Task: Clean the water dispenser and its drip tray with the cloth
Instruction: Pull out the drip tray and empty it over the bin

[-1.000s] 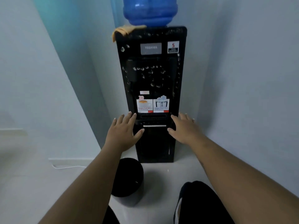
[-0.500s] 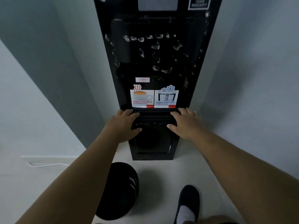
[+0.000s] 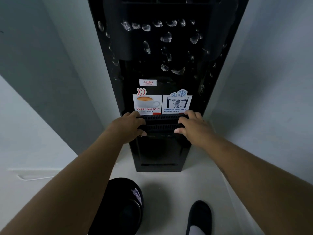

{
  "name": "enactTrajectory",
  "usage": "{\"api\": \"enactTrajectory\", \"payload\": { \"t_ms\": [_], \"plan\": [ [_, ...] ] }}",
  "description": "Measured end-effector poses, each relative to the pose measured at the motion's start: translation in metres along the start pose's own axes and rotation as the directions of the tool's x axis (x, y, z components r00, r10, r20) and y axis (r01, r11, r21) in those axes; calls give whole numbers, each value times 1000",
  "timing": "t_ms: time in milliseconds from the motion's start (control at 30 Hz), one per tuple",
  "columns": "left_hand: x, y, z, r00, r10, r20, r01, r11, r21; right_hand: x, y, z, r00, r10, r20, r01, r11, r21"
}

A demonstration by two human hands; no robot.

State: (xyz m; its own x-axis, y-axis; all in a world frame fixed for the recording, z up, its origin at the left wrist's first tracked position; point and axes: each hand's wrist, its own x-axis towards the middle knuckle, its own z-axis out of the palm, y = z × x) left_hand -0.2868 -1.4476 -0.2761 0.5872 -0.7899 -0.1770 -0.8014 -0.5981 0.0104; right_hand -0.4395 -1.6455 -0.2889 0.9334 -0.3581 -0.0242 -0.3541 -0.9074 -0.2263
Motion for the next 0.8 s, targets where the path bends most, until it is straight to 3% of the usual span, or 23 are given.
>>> {"api": "enactTrajectory", "payload": {
  "t_ms": [267, 500, 800],
  "plan": [
    [-28, 18, -48, 1000, -1, 3, 1, 999, -42, -31, -5, -45, 1000, -11, -27, 13, 997, 75],
    [-88, 43, -123, 995, 15, -102, -24, 996, -88, -76, -12, -129, 998, -33, -59, 38, 995, 96],
    [-139, 74, -236, 959, 48, -280, -104, 976, -190, -112, -3, -274, 971, -145, -191, 139, 989, -45]
  ]
}}
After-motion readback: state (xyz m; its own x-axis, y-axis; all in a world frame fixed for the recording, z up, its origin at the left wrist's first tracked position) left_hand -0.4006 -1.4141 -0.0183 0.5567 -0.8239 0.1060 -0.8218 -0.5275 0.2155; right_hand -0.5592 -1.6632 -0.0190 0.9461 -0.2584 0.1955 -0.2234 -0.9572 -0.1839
